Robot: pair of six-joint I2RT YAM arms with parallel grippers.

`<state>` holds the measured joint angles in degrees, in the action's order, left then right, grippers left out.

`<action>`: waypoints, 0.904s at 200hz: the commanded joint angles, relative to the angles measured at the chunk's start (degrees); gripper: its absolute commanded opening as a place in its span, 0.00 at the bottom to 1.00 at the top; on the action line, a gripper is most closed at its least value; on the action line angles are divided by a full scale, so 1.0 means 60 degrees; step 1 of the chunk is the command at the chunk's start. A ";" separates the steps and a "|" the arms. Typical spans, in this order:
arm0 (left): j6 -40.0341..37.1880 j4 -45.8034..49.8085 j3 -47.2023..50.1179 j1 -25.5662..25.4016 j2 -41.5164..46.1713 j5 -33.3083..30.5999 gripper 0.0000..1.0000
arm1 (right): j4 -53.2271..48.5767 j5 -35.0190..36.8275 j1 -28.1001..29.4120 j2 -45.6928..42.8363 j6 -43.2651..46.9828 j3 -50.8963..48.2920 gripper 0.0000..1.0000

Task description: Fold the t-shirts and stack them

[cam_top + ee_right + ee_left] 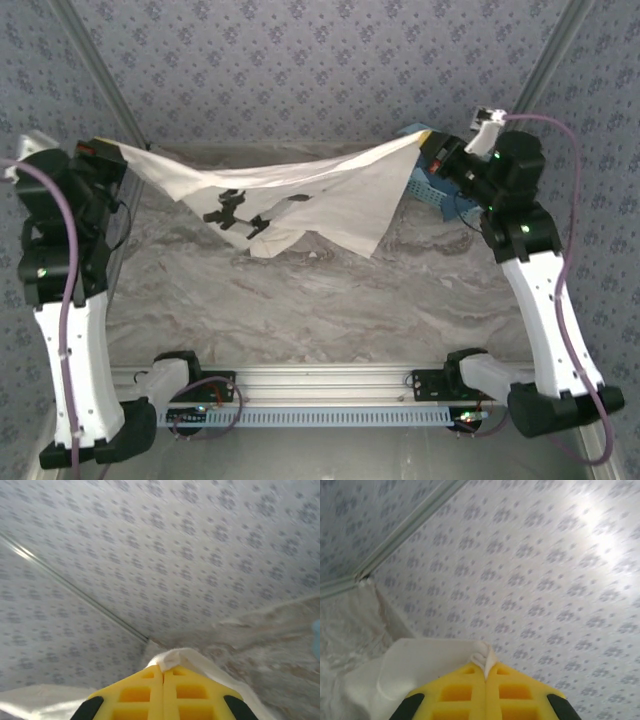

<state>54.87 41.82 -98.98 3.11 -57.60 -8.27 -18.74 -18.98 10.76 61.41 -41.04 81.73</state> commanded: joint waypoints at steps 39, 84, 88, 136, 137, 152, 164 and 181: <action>-0.0893 0.0346 -0.2566 0.0037 -0.1905 -0.0504 0.00 | 0.1758 -0.0882 0.0041 0.1595 -0.1129 0.1076 0.00; -0.1068 0.0360 -0.4865 0.0894 -0.5022 0.1408 0.00 | 0.3499 -0.1839 0.0013 0.4672 -0.2122 0.2879 0.00; -0.1040 0.0380 -0.5134 0.1016 -0.5308 0.1626 0.00 | 0.3662 -0.1910 -0.0005 0.4995 -0.2243 0.3140 0.00; -0.0665 0.0775 -0.9761 0.1882 -0.8320 0.3225 0.00 | 0.3936 -0.2067 -0.0078 0.8398 -0.2953 0.7580 0.00; -0.0657 0.0806 -0.9896 0.1890 -0.8376 0.3232 0.00 | 0.3911 -0.2052 -0.0079 0.8479 -0.2964 0.7694 0.00; -0.0348 0.1028 -1.1990 0.2110 -0.9193 0.3410 0.00 | 0.3621 -0.1994 -0.0172 0.9266 -0.3097 0.9183 0.00; -0.0083 0.0771 -1.2513 0.2300 -0.9259 0.3505 0.00 | 0.3369 -0.1902 -0.0256 0.9702 -0.3182 1.0188 0.00; -0.0145 0.0217 -1.1950 0.2374 -0.8548 0.3488 0.00 | 0.3177 -0.1762 -0.0433 0.9900 -0.3191 1.0781 0.00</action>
<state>52.60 49.63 -168.29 16.12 -116.03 10.20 -0.47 -29.85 10.02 120.73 -58.54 138.98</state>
